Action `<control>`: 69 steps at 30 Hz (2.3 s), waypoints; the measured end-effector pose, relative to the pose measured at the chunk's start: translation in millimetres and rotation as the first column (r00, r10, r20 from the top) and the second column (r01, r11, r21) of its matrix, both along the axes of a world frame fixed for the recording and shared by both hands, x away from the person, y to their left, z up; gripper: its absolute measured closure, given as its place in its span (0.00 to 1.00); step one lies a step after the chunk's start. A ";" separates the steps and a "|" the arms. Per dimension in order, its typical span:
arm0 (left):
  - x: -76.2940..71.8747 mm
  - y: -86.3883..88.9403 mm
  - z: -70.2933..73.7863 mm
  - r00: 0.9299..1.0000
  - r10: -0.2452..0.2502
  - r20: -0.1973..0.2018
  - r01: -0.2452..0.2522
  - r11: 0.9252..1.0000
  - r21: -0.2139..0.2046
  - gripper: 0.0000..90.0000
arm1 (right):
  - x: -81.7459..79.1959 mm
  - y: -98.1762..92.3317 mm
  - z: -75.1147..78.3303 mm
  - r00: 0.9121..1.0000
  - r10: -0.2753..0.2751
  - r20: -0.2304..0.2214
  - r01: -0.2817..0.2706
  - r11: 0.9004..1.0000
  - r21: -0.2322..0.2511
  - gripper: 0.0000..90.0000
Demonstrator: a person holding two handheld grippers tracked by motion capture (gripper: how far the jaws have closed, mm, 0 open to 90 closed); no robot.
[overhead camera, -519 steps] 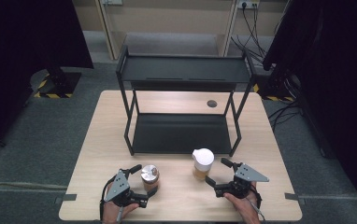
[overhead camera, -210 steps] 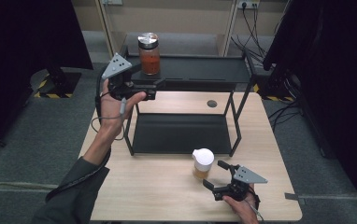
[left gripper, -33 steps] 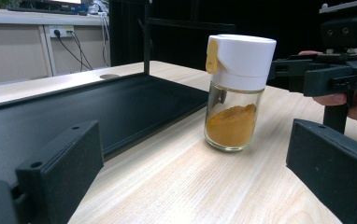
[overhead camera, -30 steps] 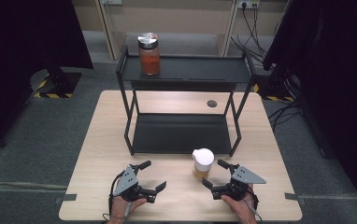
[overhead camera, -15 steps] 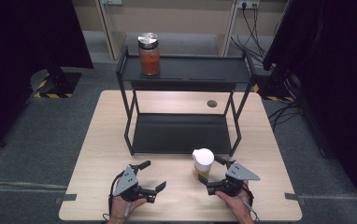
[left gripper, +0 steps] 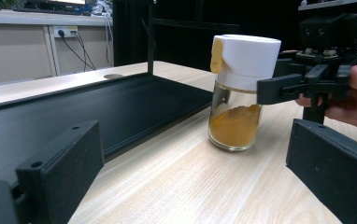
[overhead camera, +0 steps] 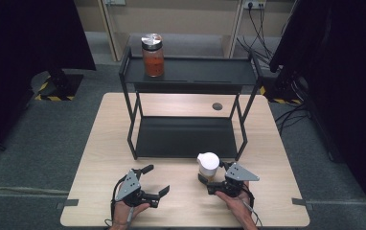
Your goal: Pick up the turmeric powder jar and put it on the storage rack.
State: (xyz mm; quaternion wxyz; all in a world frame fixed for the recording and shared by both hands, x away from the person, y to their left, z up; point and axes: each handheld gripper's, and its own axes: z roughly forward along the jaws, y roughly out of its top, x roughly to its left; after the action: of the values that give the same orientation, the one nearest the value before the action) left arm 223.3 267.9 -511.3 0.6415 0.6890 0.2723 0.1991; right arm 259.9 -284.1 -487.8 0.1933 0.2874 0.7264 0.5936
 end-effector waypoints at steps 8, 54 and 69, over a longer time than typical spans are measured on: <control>-0.1 0.3 -0.5 1.000 0.004 -0.001 -0.004 1.000 -0.003 0.04 | 1.7 2.7 1.4 1.000 -0.015 -0.007 0.015 1.000 -0.014 0.30; -0.2 1.8 -0.8 1.000 0.015 -0.008 -0.015 1.000 -0.003 0.04 | -3.4 4.8 67.5 0.998 -0.007 0.060 0.007 1.000 -0.002 0.34; 0.0 1.5 -1.4 1.000 0.016 -0.010 -0.016 1.000 -0.003 0.04 | 12.0 8.6 114.5 0.998 0.023 0.060 -0.023 1.000 -0.004 0.34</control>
State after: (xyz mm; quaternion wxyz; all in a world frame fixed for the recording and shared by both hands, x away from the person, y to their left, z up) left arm 223.3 269.4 -512.7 0.6396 0.6867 0.2812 0.2006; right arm 271.9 -275.4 -373.3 0.2086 0.2606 0.7245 0.6031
